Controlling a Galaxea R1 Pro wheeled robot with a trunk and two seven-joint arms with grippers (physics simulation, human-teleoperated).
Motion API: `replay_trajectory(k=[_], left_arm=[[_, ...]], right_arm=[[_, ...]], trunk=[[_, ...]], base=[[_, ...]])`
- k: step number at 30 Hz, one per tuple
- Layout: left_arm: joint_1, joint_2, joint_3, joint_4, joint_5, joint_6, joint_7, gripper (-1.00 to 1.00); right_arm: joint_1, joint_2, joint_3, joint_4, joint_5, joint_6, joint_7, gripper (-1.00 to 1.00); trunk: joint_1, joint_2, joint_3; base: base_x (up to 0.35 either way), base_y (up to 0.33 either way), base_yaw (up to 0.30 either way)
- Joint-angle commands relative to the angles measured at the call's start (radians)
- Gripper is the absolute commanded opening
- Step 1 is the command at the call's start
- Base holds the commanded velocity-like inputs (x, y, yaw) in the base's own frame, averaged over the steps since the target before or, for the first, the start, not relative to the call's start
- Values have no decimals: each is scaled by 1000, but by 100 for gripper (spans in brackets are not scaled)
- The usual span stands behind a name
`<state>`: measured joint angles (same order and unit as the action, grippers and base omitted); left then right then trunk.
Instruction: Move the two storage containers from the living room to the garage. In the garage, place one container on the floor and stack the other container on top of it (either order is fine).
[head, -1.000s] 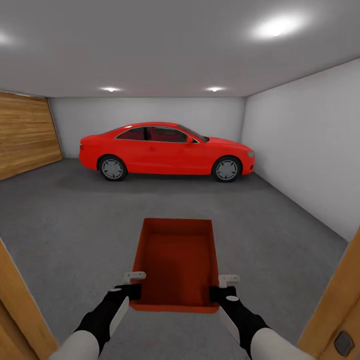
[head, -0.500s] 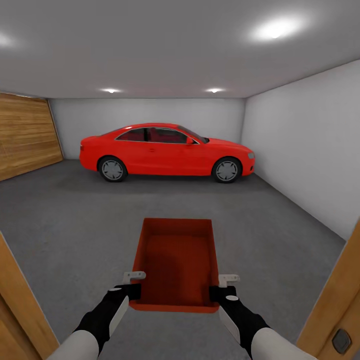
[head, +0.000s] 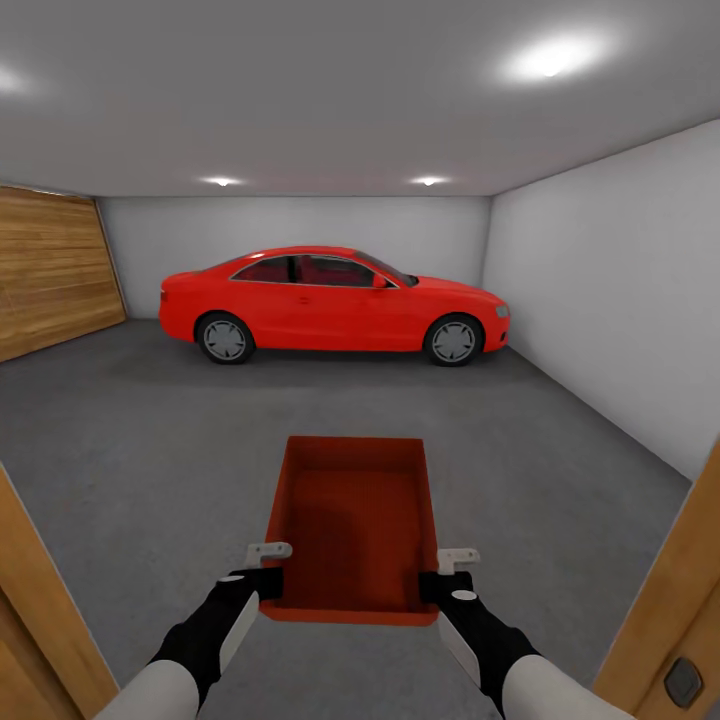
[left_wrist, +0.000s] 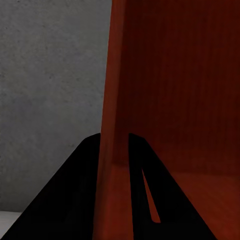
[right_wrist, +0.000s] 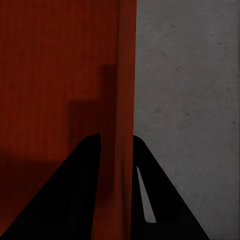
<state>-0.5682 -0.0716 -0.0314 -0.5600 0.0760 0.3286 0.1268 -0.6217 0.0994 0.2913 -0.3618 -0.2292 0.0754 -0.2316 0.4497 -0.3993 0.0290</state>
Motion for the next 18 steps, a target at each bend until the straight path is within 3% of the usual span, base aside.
replay_trajectory(k=[1, 9, 18], left_arm=[[1, 7, 1, 0, 5, 6, 10, -100], [1, 7, 1, -1, 5, 6, 10, -100], [1, 7, 0, -5, 5, 6, 10, -100]], right_arm=[[-1, -6, -37, -5, 8, -32, -8, -100], [-1, -4, -37, -5, 10, -31, -10, -100], [-1, -4, -37, -5, 10, -31, -27, -100]], trunk=[[0, -1, 0], [0, -1, 0], [0, -1, 0]], base=[[0, 0, 0], [0, 0, 0], [0, 0, -114]])
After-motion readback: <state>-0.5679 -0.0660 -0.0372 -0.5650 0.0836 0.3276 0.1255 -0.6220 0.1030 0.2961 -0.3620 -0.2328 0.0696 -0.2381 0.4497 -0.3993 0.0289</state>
